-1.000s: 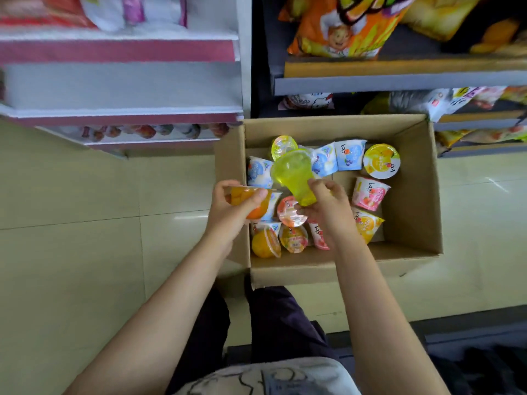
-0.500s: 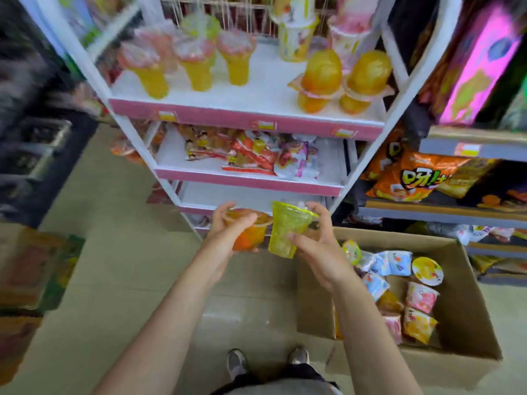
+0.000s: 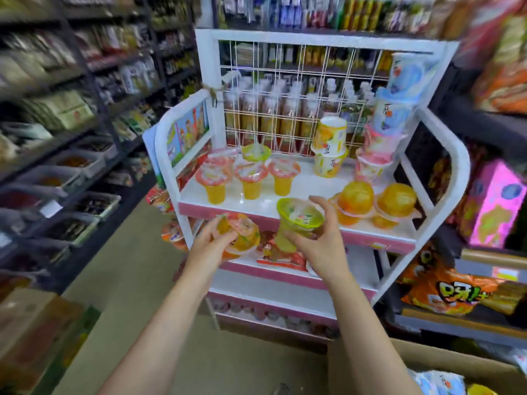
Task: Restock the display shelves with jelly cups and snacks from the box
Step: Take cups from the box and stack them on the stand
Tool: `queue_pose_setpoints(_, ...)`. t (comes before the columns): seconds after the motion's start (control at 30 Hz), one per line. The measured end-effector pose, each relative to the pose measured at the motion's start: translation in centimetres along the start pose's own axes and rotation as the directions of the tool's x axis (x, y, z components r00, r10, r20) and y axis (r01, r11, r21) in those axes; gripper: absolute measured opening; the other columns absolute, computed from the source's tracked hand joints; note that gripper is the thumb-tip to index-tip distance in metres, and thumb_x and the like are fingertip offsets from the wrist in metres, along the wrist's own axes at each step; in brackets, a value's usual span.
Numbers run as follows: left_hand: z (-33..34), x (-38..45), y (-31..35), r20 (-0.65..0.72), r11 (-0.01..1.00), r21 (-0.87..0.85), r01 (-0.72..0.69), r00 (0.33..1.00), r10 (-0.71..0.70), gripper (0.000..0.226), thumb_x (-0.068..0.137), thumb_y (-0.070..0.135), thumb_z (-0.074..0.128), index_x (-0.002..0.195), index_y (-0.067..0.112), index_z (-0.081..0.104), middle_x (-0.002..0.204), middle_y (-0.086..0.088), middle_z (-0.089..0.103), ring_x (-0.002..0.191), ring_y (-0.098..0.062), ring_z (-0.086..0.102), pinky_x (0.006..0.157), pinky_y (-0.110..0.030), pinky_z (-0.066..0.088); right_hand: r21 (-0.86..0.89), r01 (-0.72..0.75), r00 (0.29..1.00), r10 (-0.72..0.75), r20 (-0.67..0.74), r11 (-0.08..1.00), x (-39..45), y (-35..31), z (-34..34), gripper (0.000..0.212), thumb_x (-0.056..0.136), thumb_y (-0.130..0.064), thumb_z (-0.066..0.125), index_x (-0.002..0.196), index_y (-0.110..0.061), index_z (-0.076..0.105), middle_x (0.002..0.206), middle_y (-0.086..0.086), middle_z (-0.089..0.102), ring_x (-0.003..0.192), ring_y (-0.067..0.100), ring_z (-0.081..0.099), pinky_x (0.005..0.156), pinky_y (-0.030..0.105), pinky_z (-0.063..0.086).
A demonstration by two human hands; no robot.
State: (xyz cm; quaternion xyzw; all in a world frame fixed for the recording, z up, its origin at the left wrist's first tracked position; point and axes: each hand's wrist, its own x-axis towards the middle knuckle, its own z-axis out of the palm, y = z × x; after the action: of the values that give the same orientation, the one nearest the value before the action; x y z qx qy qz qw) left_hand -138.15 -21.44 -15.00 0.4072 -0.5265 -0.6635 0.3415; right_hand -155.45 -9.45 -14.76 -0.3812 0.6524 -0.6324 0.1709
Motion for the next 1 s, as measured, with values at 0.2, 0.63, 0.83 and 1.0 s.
queue_pose_setpoints(0.2,0.5,6.2,3.1,-0.094,0.983,0.156,-0.098,0.989,0.113,0.019,0.079,0.046,0.074,0.096,0.051,0.066,0.121,0.013,0.064,0.119,-0.012,0.058,0.105,-0.039,0.046,-0.014,0.107,0.993,-0.108,-0.045,0.994,10.2,-0.3,1.2,0.076,0.074,-0.010,0.085,0.136,-0.027,0.044,0.122,-0.034,0.045,0.111,-0.014,0.048,0.093,0.012,0.042)
queue_pose_setpoints(0.63,4.6,17.4,10.0,0.031,0.940,0.228,-0.256,0.966,0.256,0.013,0.094,0.031,0.066,0.100,0.042,0.063,0.103,0.030,0.052,0.100,0.006,0.053,0.084,-0.022,0.043,-0.129,0.130,0.986,-0.142,-0.090,0.983,27.4,0.5,4.7,0.069,0.080,-0.010,0.081,0.142,-0.023,0.053,0.133,-0.018,0.050,0.123,-0.002,0.046,0.105,0.021,0.040)
queue_pose_setpoints(0.83,5.1,19.3,8.8,-0.009,0.940,0.186,-0.285,0.956,0.292,0.015,0.097,0.031,0.063,0.106,0.043,0.062,0.110,0.022,0.062,0.103,0.008,0.056,0.076,-0.012,0.042,-0.293,-0.108,0.994,0.108,-0.016,0.950,27.6,3.2,3.6,0.071,0.079,-0.014,0.081,0.143,-0.026,0.051,0.134,-0.001,0.059,0.105,0.008,0.056,0.072,0.003,0.038)
queue_pose_setpoints(1.0,4.8,20.2,8.8,0.025,0.937,0.218,-0.272,0.961,0.274,0.015,0.098,0.028,0.061,0.108,0.039,0.064,0.103,0.026,0.065,0.101,0.013,0.057,0.079,-0.011,0.042,-0.302,-0.231,0.957,0.272,0.101,0.925,27.3,3.9,3.7,0.072,0.083,-0.025,0.079,0.146,-0.023,0.046,0.144,-0.003,0.047,0.111,0.010,0.050,0.085,0.018,0.037)
